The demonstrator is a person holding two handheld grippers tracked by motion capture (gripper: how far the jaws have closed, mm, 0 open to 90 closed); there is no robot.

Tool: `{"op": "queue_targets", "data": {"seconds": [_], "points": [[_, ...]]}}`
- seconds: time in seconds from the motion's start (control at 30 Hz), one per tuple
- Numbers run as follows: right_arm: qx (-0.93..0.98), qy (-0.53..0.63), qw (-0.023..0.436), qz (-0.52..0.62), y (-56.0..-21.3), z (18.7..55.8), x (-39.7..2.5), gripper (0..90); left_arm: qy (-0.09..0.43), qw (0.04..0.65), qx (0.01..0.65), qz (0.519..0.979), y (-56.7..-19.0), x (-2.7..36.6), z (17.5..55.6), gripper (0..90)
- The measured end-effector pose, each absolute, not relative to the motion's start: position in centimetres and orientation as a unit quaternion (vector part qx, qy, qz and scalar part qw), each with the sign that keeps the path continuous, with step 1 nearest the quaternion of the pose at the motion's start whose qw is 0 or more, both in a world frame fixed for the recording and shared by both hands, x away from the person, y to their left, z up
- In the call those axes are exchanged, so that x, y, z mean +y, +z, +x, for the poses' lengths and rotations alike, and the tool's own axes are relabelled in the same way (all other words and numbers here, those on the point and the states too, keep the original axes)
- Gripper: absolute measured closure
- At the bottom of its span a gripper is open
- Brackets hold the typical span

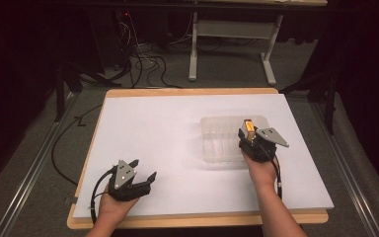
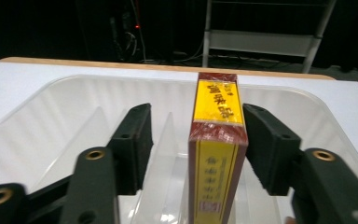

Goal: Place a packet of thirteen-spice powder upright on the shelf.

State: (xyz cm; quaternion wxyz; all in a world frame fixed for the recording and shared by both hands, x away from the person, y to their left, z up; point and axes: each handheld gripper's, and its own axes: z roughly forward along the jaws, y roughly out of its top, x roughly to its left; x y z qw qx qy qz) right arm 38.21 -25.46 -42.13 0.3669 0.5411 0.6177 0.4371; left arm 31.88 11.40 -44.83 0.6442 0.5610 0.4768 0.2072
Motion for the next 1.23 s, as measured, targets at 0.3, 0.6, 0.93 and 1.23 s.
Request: {"op": "queue_targets", "data": {"seconds": [0.3,0.6,0.93,1.23], "points": [[0.66,0.468,0.307,0.501,-41.1,35.8,-26.5,23.9,0.199,0.648,0.474,0.563,-44.8,11.2,31.7,27.2],[0.679,0.486,0.299,0.461,-41.9,30.1,-29.8,21.9,0.176,0.65,0.477,0.565,-44.9,10.5,31.1,27.2],[0.69,0.486,0.289,0.452,-43.9,28.3,-31.3,25.9,0.158,0.649,0.483,0.566,-44.9,8.7,30.6,27.2],[0.685,0.478,0.288,0.468,-44.3,29.2,-31.8,27.6,0.164,0.648,0.488,0.561,-44.9,9.6,30.7,27.3]]}}
